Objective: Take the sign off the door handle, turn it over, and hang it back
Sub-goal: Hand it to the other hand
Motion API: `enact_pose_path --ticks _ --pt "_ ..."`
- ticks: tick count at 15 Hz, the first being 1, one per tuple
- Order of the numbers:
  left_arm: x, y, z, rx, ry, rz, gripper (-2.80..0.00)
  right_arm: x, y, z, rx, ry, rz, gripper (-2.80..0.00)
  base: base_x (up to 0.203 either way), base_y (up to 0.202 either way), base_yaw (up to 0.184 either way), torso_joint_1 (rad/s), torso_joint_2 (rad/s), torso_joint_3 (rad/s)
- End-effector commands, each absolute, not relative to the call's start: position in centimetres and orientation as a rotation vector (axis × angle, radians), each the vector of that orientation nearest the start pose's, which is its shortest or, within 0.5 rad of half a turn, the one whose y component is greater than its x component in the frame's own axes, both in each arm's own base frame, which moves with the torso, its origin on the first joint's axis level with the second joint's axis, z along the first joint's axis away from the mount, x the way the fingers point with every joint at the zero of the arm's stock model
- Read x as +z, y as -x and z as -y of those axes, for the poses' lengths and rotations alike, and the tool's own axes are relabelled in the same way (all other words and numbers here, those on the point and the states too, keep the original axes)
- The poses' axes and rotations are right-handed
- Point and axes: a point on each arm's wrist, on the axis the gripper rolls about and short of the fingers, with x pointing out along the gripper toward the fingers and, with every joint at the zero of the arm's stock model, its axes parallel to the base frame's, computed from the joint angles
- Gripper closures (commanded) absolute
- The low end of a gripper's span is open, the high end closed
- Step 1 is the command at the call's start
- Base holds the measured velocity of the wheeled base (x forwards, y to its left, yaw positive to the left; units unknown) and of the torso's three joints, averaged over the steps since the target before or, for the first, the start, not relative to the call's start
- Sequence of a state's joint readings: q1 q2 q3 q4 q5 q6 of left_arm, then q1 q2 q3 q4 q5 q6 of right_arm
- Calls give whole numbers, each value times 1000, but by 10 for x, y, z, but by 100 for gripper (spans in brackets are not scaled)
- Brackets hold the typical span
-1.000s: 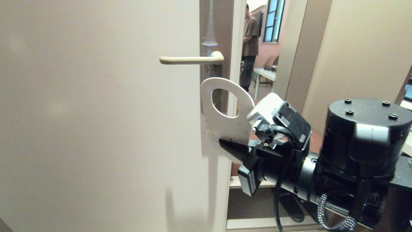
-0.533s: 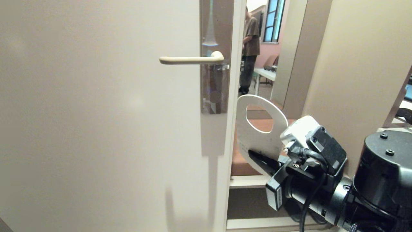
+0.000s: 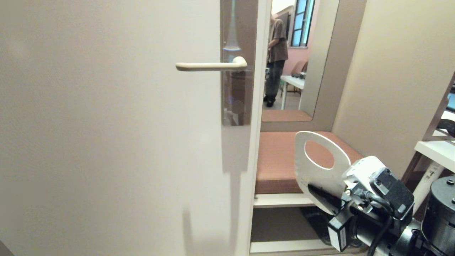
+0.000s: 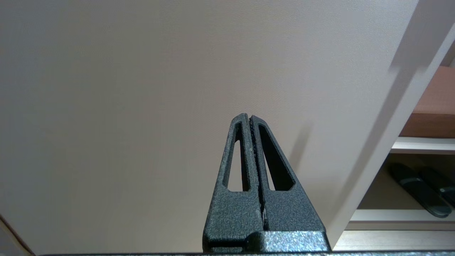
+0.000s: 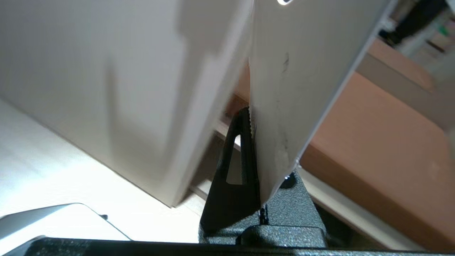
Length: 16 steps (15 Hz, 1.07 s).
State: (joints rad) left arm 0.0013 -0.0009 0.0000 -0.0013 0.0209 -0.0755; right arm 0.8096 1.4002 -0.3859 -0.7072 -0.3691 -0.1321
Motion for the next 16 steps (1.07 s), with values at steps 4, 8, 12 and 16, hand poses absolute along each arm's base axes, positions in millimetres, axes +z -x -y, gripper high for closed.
enact_pose_path --ticks 4,8,12,16 --pt "76 23 0 23 77 2 0 141 -146 -86 230 294 -290 0 0 0 0 0 0 0" --pt "76 23 0 23 77 2 0 130 -128 -27 -43 235 -325 0 0 0 0 0 0 0" --pt "76 23 0 23 77 2 0 119 -85 2 -160 177 -301 0 0 0 0 0 0 0" --pt "76 23 0 23 77 2 0 112 -47 4 -94 138 -257 0 0 0 0 0 0 0"
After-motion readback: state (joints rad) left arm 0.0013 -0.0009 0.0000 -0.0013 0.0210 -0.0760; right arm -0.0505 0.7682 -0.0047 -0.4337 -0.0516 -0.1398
